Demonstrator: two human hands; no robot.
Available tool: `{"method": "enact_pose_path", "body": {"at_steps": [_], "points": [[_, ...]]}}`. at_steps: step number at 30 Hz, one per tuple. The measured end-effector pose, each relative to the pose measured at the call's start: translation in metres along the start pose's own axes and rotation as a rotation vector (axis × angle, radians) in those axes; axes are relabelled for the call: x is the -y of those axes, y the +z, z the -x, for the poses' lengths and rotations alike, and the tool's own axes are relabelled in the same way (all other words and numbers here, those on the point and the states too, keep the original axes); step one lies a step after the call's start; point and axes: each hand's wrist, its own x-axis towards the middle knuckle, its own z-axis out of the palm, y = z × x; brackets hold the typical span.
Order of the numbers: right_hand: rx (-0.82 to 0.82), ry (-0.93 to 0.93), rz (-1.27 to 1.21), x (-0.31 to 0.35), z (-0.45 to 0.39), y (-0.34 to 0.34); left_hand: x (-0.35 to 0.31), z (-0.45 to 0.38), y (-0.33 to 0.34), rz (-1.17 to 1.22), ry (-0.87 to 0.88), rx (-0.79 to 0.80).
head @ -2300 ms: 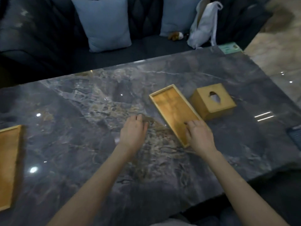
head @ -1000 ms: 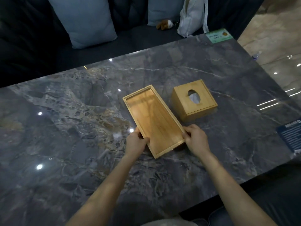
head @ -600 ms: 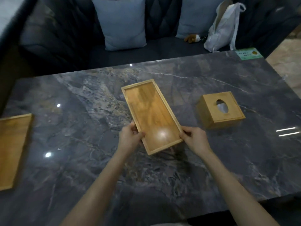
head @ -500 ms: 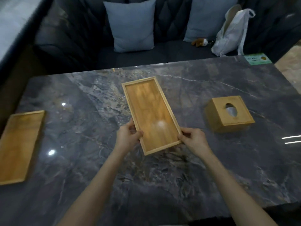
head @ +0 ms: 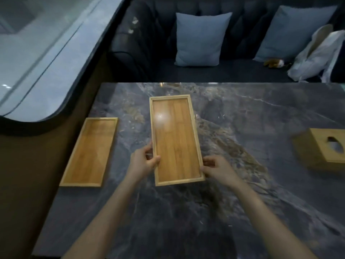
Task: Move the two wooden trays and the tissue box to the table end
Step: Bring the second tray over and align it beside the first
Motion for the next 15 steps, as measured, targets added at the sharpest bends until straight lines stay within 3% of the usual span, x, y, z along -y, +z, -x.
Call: {"method": "enact_pose_path", "body": {"at_steps": [5, 15], "points": [[-0.013, 0.014, 0.037, 0.018, -0.011, 0.059, 0.043, -0.002, -0.042, 0.084, -0.113, 0.078], [-0.034, 0.066, 0.158, 0.022, -0.035, 0.133, 0.103, -0.016, -0.080, 0.111, -0.157, 0.169]]}}
